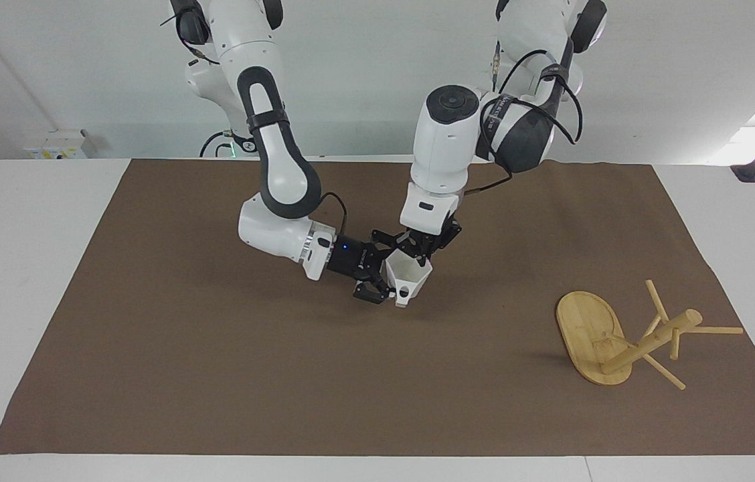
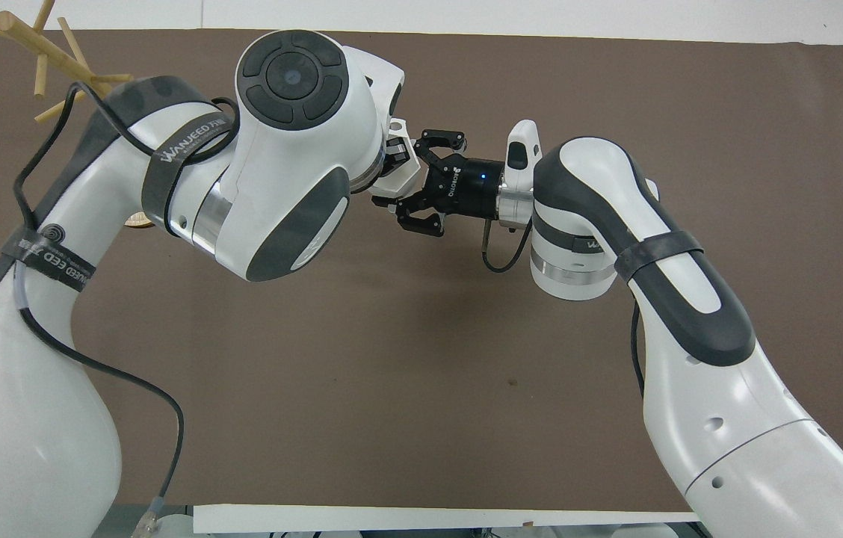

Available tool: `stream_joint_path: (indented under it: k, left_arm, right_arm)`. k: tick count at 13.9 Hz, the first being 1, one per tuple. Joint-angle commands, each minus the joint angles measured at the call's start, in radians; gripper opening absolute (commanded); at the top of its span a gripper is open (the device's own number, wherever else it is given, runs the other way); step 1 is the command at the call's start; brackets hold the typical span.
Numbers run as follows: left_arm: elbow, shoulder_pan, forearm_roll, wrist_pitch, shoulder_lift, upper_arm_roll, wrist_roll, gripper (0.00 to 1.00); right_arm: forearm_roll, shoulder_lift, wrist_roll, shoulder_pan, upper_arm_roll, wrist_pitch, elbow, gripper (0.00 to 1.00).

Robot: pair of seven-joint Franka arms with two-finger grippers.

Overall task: Hang cup on rack
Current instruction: 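Carry the mug toward the mug tree while the right gripper withdraws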

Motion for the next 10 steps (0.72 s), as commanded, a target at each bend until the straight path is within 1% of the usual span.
stream_joint_path:
  k: [1,3,4,6,7,8,9,10]
  left_arm:
    - [0.035,-0.009,-0.006,0.017,0.007,0.043,-0.06,0.0]
    - [0.037,-0.007,0.001,0.032,0.001,0.062,-0.106,0.0]
    - [0.036,-0.006,0.001,0.032,0.0,0.076,-0.111,0.0]
    - [0.023,-0.003,0.011,0.033,-0.026,0.096,-0.128,0.0]
    - [0.013,0.008,0.013,0.04,-0.036,0.099,-0.133,0.0]
    - [-0.003,0.02,0.014,0.071,-0.049,0.106,-0.137,0.0]
    - [-0.059,0.045,0.014,0.125,-0.08,0.109,-0.137,0.0]
    - [-0.145,0.071,0.017,0.195,-0.136,0.109,-0.134,0.0]
  right_arm:
    - [0.018,0.007,0.001,-0.004,0.004,-0.01,0.008,1.0]
    - [0.008,-0.006,0.006,-0.016,-0.005,-0.013,0.003,1.0]
    - [-0.017,-0.02,0.004,-0.051,-0.007,-0.024,-0.003,1.0]
    - [-0.108,-0.063,0.004,-0.128,-0.007,-0.121,-0.047,1.0]
    - [-0.183,-0.08,0.004,-0.196,-0.008,-0.201,-0.061,1.0]
    - [-0.292,-0.083,0.004,-0.275,-0.008,-0.288,-0.058,1.0]
    - [-0.393,-0.083,0.004,-0.354,-0.007,-0.371,-0.049,1.0]
    - [-0.473,-0.083,0.006,-0.431,-0.007,-0.44,-0.029,1.0]
